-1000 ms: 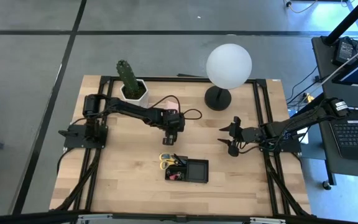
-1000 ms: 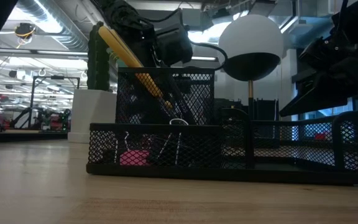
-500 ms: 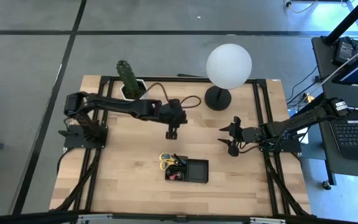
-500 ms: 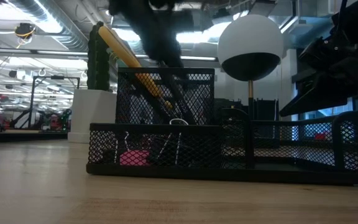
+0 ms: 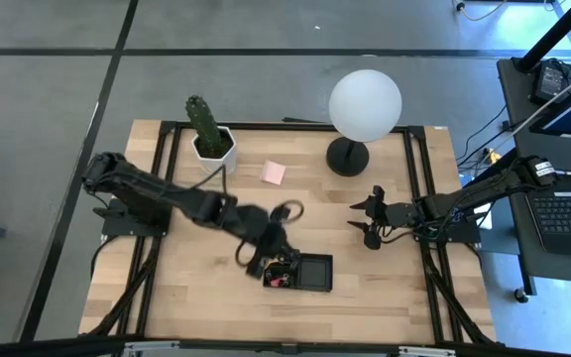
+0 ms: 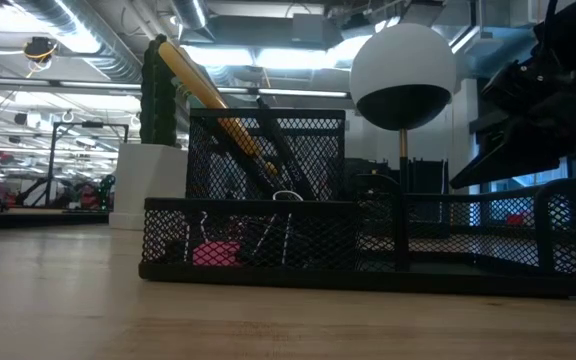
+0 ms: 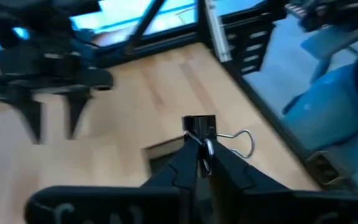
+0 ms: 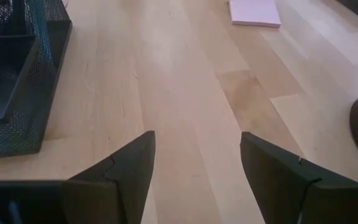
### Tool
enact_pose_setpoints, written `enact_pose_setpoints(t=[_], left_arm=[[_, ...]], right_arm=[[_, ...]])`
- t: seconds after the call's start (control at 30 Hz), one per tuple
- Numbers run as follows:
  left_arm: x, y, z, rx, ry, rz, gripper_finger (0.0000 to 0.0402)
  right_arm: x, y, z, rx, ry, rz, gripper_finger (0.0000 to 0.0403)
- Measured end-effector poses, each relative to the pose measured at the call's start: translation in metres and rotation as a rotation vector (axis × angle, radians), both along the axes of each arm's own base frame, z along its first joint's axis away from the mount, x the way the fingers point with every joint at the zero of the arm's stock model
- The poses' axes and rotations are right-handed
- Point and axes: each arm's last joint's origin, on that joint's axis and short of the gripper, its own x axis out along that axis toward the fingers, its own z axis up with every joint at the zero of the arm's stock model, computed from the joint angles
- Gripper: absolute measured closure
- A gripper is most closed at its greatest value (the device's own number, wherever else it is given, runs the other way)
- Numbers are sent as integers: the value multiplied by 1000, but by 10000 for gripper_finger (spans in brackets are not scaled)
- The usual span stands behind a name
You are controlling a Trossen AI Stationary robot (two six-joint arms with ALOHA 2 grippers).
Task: Pick and place office supplies into organizer
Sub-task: Put the black binder clip into the mesh desk organizer
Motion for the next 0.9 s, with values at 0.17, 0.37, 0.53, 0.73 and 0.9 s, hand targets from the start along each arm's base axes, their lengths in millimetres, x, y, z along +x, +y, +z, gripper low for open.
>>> enact_pose_setpoints(t=[0.17,0.37,0.53,0.73,0.9], left_arm=[[-9,-42,-11,-69,58,28,382],[-15,-87,-40,-53,134,80,398],[-18,-112,-66,17,146,191,397],[-17,-126,-97,39,197,271,398],[-15,-126,-116,51,253,337,399]], right_arm=[[0,0,0,18,-4,-11,167],[0,0,0,25,-5,-15,167],[0,0,0,68,-15,-41,167],[0,0,0,108,-25,-65,167],[0,0,0,110,-26,-66,167]])
